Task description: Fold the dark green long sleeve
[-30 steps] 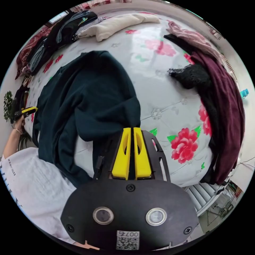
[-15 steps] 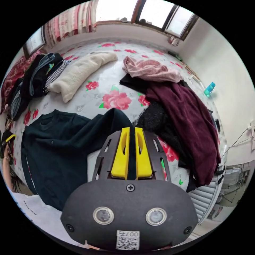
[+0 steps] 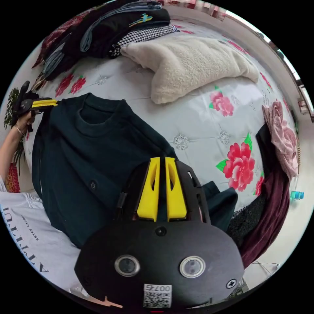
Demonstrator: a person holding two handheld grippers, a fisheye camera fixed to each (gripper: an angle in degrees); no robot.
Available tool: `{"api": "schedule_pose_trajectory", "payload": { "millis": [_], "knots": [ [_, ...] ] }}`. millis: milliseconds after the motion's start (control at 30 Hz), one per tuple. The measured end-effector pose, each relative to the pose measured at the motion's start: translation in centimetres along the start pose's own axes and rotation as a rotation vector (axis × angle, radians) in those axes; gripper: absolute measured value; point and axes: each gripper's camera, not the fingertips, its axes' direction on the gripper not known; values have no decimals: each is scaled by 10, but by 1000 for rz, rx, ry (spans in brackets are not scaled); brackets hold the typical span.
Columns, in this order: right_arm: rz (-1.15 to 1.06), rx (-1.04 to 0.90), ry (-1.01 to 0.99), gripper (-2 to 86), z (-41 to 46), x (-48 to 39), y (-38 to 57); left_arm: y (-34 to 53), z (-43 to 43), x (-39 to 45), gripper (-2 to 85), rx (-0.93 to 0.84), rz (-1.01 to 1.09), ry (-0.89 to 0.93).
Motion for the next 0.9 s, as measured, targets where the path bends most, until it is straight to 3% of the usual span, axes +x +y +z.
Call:
{"api": "schedule_pose_trajectory", "payload": {
  "millis": [67,133,233,333,433,533,667,900],
  "knots": [
    [-41,-25,41,17,-6,-2,-7,-2,-8,-6,32,5,7,-62],
    [18,136,119,16,-44,8,-10,-5,-28,-14,32,80,-26,-75],
    [152,282,86,26,-77,26,-17,-13,-45,-21,42,179,-95,-66],
    [237,100,41,43,-51,35,-30,-18,-29,-16,32,66,-156,-176],
    [260,195,27,50,-61,24,8,18,-49,-9,12,131,-203,-264],
    [296,296,-45,55,-76,8,78,83,-69,2,28,208,-214,-136],
    [321,231,-191,64,-60,-17,170,178,-67,47,48,167,-183,126],
    [392,70,-287,85,-42,-69,327,271,-65,132,49,57,-100,221]
  ]
}}
